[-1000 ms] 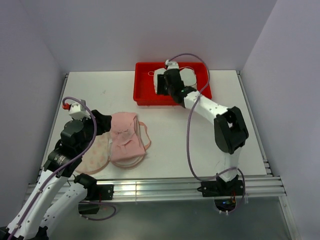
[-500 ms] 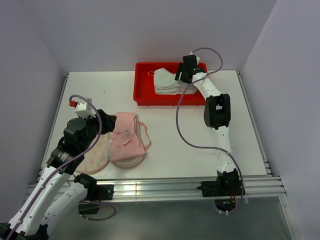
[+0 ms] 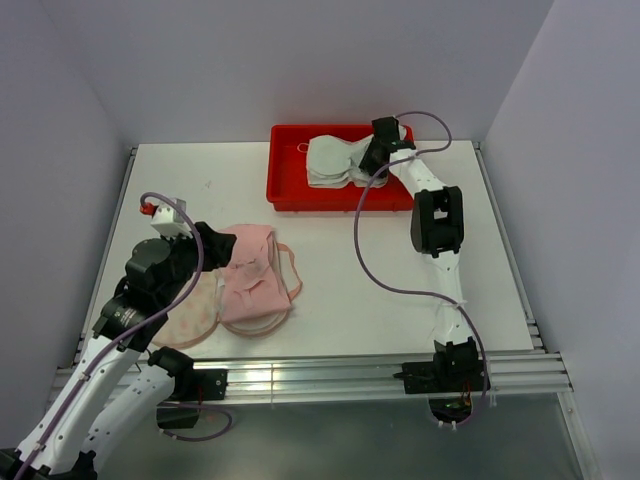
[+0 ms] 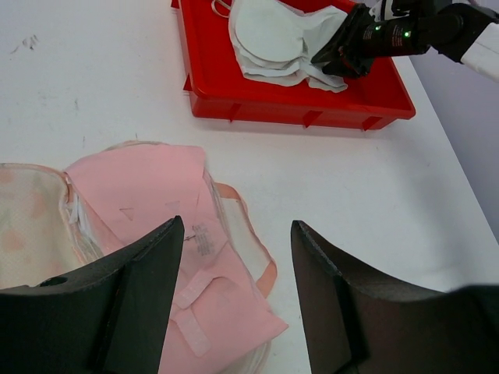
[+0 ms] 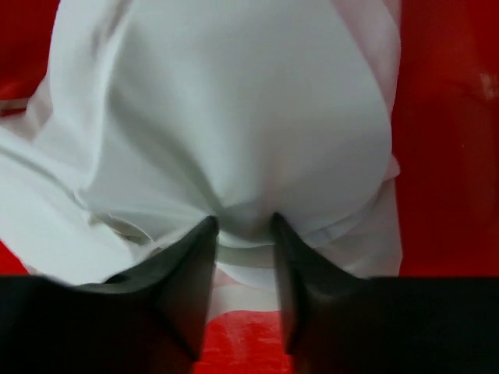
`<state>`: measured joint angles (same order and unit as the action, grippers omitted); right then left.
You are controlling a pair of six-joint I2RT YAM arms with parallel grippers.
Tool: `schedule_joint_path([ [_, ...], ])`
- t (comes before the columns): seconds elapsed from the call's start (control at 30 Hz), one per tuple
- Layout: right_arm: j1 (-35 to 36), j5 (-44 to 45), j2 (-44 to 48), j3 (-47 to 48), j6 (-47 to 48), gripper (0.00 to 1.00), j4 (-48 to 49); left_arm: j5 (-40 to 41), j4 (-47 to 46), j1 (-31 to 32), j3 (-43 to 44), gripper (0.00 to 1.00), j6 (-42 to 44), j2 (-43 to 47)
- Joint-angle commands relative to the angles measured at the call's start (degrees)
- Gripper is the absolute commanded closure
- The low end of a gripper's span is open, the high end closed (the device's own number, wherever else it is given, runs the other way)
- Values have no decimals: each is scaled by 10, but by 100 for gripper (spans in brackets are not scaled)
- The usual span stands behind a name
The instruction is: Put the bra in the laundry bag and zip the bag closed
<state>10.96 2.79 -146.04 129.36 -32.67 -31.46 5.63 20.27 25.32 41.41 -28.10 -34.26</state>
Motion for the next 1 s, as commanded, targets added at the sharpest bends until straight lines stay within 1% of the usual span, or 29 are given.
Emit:
schedule_joint_path([
  [0.0, 3, -24, 4, -37, -34, 62, 10, -10, -25, 0, -3, 37, 9, 8],
  [0.03, 5, -25, 8, -45, -35, 69, 27, -9, -25, 0, -4, 37, 9, 9],
  [0.07, 6, -22, 21, -53, -34, 81, 39, -8, -25, 1, -4, 37, 9, 9],
  [0.1, 8, -21, 30, -76, -31, 86, 51, -7, -25, 1, -3, 37, 9, 9],
  [0.13, 10, -24, 40, -91, -28, 95, 81, -7, -26, 0, -4, 37, 10, 9],
  [0.2, 10, -23, 75, -139, -22, 100, 116, -8, -30, 0, -5, 37, 10, 6],
  [0.23, 12, -20, 110, -164, -15, 100, 167, -8, -29, -1, -4, 37, 10, 5],
  [0.3, 13, -23, 144, -220, -10, 100, 208, -8, -30, -2, -4, 37, 9, 2],
  [0.33, 14, -25, 162, -239, -8, 100, 249, -8, -31, -2, -5, 37, 9, 1],
  [0.37, 14, -25, 196, -270, -4, 100, 270, -9, -33, -4, -5, 37, 9, -4],
  [0.4, 14, -24, 213, -283, -2, 100, 286, -10, -34, -4, -4, 37, 9, -5],
  [0.5, 14, -63, 280, -325, 5, 100, 352, -16, -38, -8, -1, 37, 10, -18],
  [0.53, 14, -79, 293, -325, 8, 100, 359, -19, -39, -10, 0, 37, 9, -20],
  [0.63, 16, -87, 362, -325, 23, 100, 359, -23, -41, -11, 2, 38, 8, -31],
  [0.7, 17, -89, 399, -345, 26, 100, 359, -26, -40, -12, 4, 37, 8, -35],
  [0.73, 17, -90, 438, -359, 27, 100, 359, -29, -43, -11, 5, 37, 5, -35],
  [0.8, 18, -101, 482, -412, 25, 100, 363, -50, -48, -11, 6, 36, 3, -39],
  [0.83, 19, -105, 530, -436, 18, 100, 369, -52, -49, -11, 9, 36, -4, -42],
  [0.87, 22, -109, 557, -490, 14, 100, 373, -65, -52, -11, 10, 36, -9, -50],
  [0.93, 28, -109, 615, -554, 5, 100, 385, -97, -63, -12, 9, 36, -25, -58],
  [0.97, 37, -105, 678, -624, -8, 100, 390, -106, -77, -11, 7, 36, -31, -63],
])
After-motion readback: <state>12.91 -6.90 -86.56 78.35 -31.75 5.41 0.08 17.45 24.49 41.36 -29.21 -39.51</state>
